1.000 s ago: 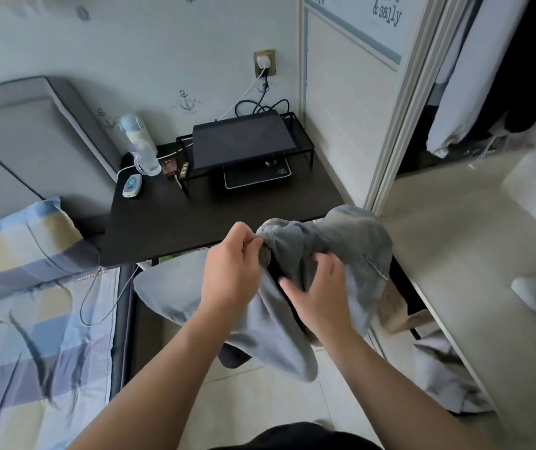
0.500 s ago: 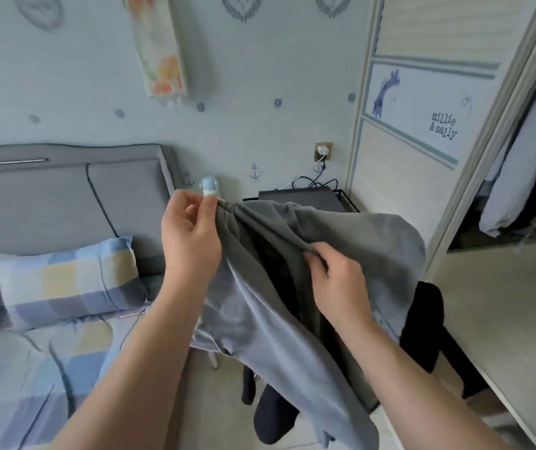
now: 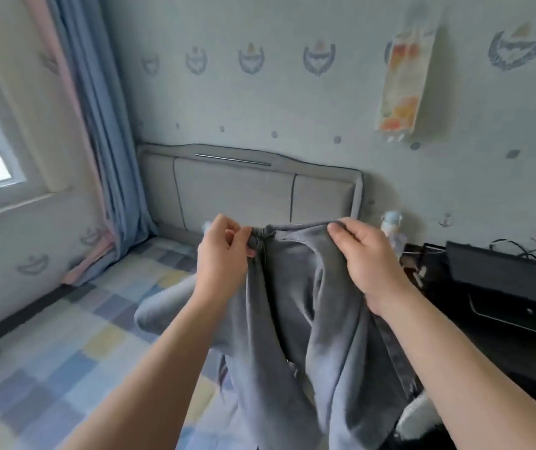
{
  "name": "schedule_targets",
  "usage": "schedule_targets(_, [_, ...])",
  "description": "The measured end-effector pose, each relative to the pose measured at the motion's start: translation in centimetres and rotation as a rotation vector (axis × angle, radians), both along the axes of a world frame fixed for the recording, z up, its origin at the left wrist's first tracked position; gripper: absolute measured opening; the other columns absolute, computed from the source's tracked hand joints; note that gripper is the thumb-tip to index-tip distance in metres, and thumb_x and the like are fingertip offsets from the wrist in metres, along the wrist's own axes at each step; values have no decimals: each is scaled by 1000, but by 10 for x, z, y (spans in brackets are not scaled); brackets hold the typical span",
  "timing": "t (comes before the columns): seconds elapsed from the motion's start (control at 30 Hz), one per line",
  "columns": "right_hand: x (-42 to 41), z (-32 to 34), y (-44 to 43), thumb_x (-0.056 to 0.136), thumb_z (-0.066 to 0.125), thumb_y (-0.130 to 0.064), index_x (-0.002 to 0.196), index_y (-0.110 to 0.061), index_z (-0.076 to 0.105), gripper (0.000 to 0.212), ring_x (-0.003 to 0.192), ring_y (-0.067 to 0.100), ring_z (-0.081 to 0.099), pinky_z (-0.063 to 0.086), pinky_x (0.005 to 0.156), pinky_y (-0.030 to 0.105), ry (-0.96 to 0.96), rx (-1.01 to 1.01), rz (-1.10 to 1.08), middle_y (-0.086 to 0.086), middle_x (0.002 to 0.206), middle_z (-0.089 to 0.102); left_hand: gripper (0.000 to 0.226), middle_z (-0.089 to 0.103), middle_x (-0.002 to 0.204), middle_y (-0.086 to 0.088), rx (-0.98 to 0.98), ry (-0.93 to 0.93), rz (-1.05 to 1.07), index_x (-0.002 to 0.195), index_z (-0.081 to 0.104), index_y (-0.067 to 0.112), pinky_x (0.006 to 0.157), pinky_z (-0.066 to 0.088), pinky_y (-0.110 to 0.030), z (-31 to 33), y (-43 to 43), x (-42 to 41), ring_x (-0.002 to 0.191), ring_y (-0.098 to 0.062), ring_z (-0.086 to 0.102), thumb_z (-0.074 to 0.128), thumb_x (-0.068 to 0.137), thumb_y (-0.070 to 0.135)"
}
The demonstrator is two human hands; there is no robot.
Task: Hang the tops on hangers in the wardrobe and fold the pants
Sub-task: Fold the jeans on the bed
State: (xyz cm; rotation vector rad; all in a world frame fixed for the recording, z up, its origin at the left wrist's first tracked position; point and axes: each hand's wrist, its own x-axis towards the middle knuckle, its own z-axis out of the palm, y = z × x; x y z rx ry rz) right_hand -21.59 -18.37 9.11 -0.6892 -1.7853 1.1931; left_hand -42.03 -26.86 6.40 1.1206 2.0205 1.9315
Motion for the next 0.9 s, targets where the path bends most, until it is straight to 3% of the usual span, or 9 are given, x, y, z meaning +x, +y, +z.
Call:
schedule_targets(0.17, [-135,-32,-38,102,57,-22,90,-11,72,22,95,27,63,52,92,43,44,-370,223,22,101,71,14,70,78,17,-154,-54,41,86,66,28,76,48,-30,-76,-84,-59,77,-1,64,61,98,35])
schedule_targets(0.27, [-206,-48,-63,104,53,-18,89,-10,70,24,88,27,64,54,84,40,22,-544,377,21,93,68,38,72,97,16,-143,-170,71,103,71,30,86,50,-26,-114,-144,-69,97,-5,66,51,90,59])
schedule_targets(0.33, [-248,-59,-80,104,52,-18,94,-8,68,22,83,26,64,54,76,37,-33,-618,439,18,93,66,43,72,98,17,-204,-236,102,106,67,32,82,52,-19,-141,-180,-70,93,-3,67,59,81,66])
schedule_targets(0.43, [-303,-78,-104,106,48,-17,96,-7,63,20,80,25,62,56,70,34,-108,-725,498,18,92,62,26,70,86,15,-414,-299,161,99,63,32,75,54,-23,-181,-220,-71,76,5,64,76,81,45])
schedule_targets(0.53, [-346,-95,-124,108,44,-16,95,-9,59,20,75,23,63,57,58,31,-167,-874,530,14,89,61,15,73,87,2,-570,-312,244,97,67,17,82,54,-38,-206,-240,-76,81,-8,67,65,90,30])
schedule_targets(0.63, [-375,-116,-130,111,32,-18,129,-7,53,30,97,26,65,56,85,35,-225,-1032,670,14,110,64,17,68,86,-10,-466,-360,440,92,62,8,82,48,-46,-216,-251,-83,79,-14,58,55,98,22])
schedule_targets(0.73, [-378,-142,-121,109,39,-21,142,-16,46,35,123,30,57,46,104,50,-449,-924,838,9,137,58,21,64,73,8,-367,-389,656,83,61,15,68,44,-31,-214,-256,-97,66,-1,51,55,102,21])
schedule_targets(0.8, [-365,-165,-117,104,50,-21,129,-17,54,25,112,29,66,53,91,47,-583,-798,950,8,129,67,27,61,65,18,-323,-375,723,75,59,24,61,39,-17,-210,-253,-109,61,6,50,58,101,18])
schedule_targets(0.9, [-334,-202,-113,98,64,-21,125,-21,58,28,108,25,70,58,77,33,-754,-572,1141,6,120,72,22,65,70,9,-352,-441,738,78,68,14,66,44,-23,-211,-238,-122,65,-2,55,63,99,16])
